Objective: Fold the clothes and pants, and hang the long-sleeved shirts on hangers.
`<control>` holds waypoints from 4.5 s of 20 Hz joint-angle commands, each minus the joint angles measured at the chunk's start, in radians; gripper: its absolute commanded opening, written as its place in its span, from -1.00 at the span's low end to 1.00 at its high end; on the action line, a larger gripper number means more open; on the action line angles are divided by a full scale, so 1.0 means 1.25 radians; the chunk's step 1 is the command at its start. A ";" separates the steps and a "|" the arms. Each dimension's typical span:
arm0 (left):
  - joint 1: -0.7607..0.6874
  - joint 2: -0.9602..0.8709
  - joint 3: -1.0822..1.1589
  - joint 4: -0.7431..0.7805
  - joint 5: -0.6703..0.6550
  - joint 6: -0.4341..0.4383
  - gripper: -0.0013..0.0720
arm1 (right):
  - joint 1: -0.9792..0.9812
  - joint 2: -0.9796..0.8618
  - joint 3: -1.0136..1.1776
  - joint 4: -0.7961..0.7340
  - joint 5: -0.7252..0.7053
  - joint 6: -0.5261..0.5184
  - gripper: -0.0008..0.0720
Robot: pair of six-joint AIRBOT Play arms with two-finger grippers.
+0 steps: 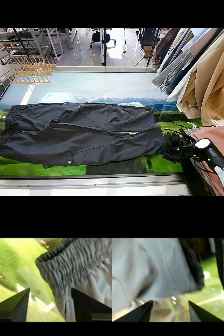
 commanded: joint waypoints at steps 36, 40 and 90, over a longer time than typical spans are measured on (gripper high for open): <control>0.037 0.027 0.089 0.051 -0.105 0.176 0.29 | 0.054 0.150 0.039 -0.182 0.199 -0.063 0.31; 0.036 0.027 0.089 0.045 -0.106 0.097 0.29 | 0.054 0.065 0.039 -0.005 0.011 -0.109 0.44; 0.225 0.027 -0.002 -0.147 0.014 0.001 0.36 | 0.037 0.053 0.006 -0.095 0.295 0.071 0.46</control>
